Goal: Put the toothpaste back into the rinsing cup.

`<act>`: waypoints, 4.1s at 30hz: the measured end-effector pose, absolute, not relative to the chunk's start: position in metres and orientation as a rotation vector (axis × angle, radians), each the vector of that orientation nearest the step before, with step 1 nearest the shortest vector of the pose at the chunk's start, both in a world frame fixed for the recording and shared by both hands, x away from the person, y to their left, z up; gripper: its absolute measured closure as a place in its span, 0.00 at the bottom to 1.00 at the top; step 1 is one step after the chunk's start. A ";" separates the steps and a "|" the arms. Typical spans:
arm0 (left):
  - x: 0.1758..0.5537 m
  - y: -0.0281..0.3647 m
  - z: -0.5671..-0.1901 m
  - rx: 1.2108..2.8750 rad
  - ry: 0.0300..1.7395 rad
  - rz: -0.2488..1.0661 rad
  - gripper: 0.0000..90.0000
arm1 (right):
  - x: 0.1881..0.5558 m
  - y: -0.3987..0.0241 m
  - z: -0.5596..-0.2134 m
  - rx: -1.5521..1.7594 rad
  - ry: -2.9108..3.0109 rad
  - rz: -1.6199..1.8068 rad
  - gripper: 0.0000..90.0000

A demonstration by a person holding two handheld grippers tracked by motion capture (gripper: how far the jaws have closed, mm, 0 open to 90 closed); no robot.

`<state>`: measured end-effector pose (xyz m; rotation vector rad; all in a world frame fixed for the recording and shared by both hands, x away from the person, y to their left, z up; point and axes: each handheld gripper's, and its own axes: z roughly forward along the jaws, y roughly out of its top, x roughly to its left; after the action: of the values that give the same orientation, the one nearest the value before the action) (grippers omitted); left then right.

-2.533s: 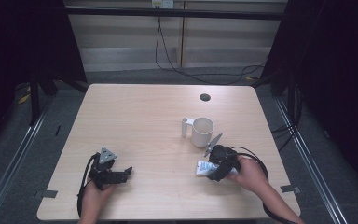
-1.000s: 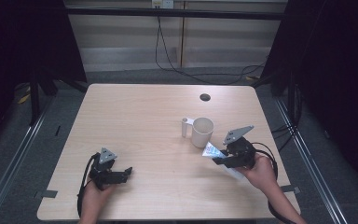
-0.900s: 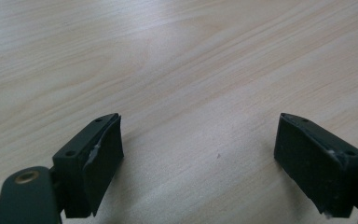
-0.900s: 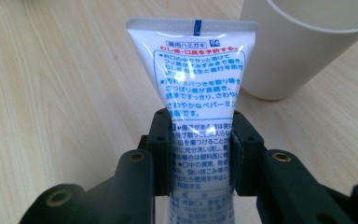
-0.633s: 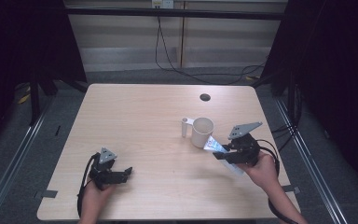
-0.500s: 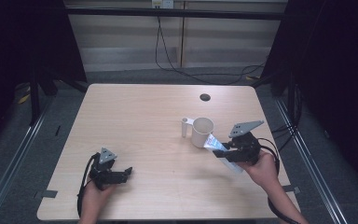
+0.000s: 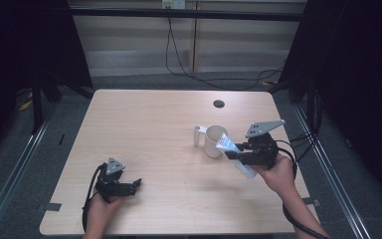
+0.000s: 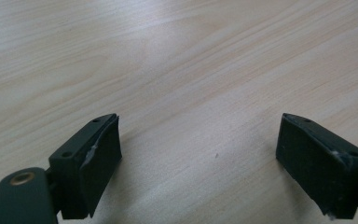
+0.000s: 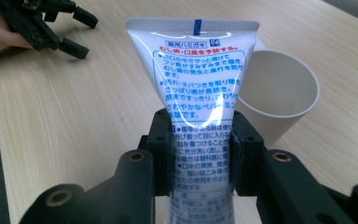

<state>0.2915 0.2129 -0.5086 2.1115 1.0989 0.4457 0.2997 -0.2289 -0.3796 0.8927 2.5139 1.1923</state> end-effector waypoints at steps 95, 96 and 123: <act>0.291 0.212 -0.509 2.107 1.094 0.443 0.15 | 0.389 -0.198 -0.356 1.124 2.105 1.342 0.73; 0.291 0.212 -0.509 2.107 1.095 0.443 0.15 | 0.390 -0.198 -0.356 1.126 2.101 1.344 0.73; 0.291 0.212 -0.509 2.110 1.091 0.442 0.15 | 0.392 -0.191 -0.367 1.148 2.071 1.351 0.73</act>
<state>0.2914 0.2122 -0.5088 2.1100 1.0911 0.4419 0.3916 -0.1908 -0.3667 1.1480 2.0714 1.3513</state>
